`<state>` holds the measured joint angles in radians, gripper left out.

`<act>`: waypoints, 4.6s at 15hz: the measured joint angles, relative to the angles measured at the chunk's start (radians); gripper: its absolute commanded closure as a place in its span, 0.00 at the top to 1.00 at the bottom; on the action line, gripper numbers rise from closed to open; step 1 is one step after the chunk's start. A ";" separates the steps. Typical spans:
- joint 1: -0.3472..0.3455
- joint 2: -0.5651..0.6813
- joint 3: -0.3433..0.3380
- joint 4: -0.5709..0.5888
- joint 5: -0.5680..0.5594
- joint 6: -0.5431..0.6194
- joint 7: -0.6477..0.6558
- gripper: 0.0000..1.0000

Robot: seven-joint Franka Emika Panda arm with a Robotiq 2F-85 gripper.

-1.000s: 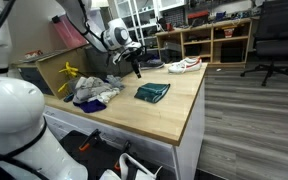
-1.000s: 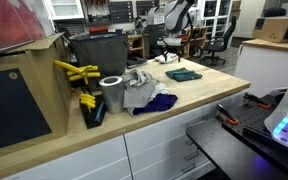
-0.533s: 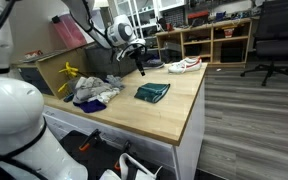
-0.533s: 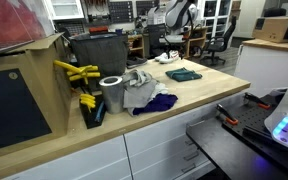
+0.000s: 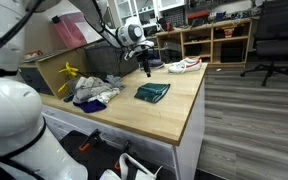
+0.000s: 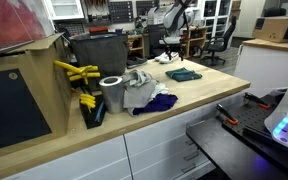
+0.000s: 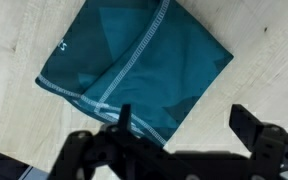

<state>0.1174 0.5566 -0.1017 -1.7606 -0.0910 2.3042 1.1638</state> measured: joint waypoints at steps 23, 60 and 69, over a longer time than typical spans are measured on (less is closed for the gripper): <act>-0.065 0.366 -0.003 0.451 0.180 -0.270 0.062 1.00; 0.048 0.253 0.014 0.484 0.058 -0.433 0.072 0.02; 0.079 0.148 0.015 0.288 -0.020 -0.291 -0.001 0.02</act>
<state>0.1966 0.7044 -0.0869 -1.4723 -0.1110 2.0134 1.1632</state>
